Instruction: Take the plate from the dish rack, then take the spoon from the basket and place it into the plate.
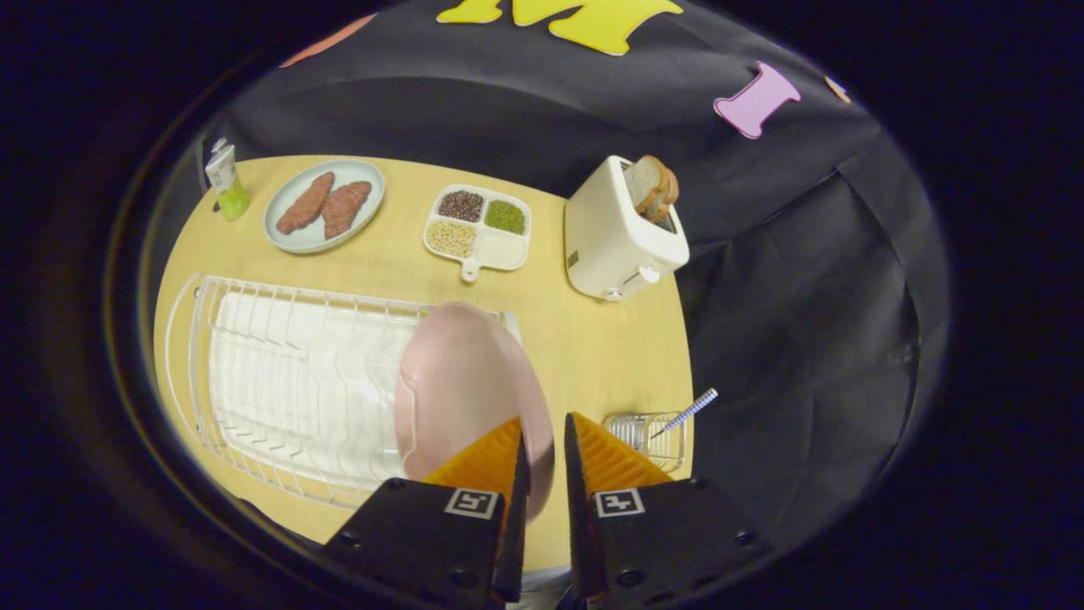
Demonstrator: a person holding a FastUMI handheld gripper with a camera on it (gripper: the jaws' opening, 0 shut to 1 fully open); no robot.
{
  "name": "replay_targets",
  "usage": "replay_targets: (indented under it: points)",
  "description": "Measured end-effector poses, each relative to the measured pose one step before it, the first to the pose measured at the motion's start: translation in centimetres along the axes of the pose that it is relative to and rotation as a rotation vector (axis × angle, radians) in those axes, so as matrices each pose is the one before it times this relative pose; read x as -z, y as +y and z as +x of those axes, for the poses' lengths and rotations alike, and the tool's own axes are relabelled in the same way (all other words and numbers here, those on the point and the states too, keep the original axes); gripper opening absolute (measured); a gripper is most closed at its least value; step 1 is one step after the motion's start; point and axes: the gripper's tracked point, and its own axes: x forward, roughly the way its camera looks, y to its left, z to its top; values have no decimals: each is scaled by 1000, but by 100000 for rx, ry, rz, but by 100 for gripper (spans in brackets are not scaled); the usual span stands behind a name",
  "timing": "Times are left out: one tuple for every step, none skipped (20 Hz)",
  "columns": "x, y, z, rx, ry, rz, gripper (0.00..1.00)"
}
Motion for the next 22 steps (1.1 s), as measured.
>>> replay_targets:
  points:
    - [-103,-29,198,739,10,110,24]
    - [113,163,-284,91,227,-134,23]
    - [149,153,-254,550,62,-107,21]
    - [62,145,-286,971,-276,458,20]
    - [98,91,-222,1538,-628,150,18]
    - [46,17,-319,2145,-609,790,17]
    - [161,189,-435,1893,-665,723,14]
    - [-21,-95,-628,3059,-1465,1051,13]
    - [-102,-95,-415,3139,-1799,1398,12]
    - [152,-39,-433,3123,-1110,1436,12]
    - [187,90,-304,2723,-812,826,12]
    - [169,71,-234,1758,-964,1276,12]
    - [188,25,-71,1774,-750,1003,12]
    - [91,-160,-196,1147,-1475,1743,12]
    - [132,-191,-41,1114,-697,2018,12]
    - [67,-329,-202,780,-1701,3601,12]
    - [70,-269,69,990,-1820,3591,12]
    - [276,-454,-68,874,-1436,2545,12]
    - [376,-209,-50,-1153,-948,2702,12]
    - [542,-8,-174,-2723,166,2948,12]
    - [869,-74,-137,-2844,1111,2726,12]
    - [802,-320,-372,-3305,1069,1594,12]
